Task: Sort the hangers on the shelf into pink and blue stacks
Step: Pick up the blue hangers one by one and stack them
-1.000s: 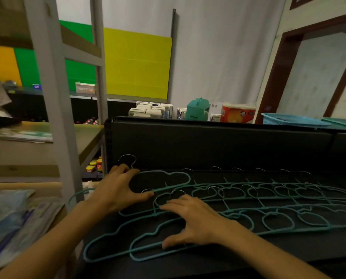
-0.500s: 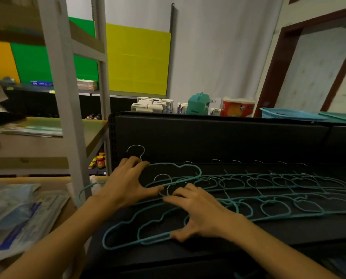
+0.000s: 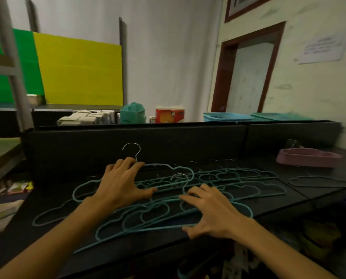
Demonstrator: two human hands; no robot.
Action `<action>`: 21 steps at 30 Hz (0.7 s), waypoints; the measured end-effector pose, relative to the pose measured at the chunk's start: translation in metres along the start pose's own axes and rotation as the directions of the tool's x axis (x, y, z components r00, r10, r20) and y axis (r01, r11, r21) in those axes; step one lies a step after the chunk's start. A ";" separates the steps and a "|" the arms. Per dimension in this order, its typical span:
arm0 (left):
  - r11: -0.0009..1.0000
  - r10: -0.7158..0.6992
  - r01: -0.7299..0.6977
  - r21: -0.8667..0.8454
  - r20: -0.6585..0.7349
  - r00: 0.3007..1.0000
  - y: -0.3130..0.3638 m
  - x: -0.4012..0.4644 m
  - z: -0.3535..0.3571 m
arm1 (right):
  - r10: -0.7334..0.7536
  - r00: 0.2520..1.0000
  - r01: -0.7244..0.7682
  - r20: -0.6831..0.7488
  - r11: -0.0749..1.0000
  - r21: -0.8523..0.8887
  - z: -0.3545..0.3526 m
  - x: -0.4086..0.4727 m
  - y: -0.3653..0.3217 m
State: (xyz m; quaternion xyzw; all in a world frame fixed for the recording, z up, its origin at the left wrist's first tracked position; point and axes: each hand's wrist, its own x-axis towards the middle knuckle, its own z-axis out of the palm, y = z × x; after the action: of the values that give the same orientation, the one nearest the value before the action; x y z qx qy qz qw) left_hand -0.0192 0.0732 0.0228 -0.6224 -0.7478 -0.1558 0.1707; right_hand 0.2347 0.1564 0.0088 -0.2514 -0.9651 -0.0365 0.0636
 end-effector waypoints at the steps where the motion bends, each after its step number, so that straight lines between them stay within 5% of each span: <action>1: 1.000 0.020 -0.020 -0.003 -0.007 1.000 0.019 0.007 0.004 | 0.029 1.000 -0.029 -0.006 1.000 -0.001 -0.002 -0.016 0.018; 13: 0.970 0.190 -0.191 -0.149 -0.024 0.982 0.262 0.059 0.063 | 0.373 0.927 -0.374 -0.021 0.923 -0.095 -0.009 -0.213 0.215; 21: 0.948 0.270 -0.259 -0.185 0.033 0.962 0.364 0.096 0.096 | 0.504 0.861 -0.508 -0.061 0.857 -0.083 -0.002 -0.289 0.304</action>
State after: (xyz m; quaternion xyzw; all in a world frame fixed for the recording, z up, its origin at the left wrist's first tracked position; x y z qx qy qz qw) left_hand 0.3168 0.2641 -0.0126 -0.7341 -0.6451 -0.1800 0.1116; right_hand 0.6342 0.2824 -0.0181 -0.4982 -0.8609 -0.0695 0.0764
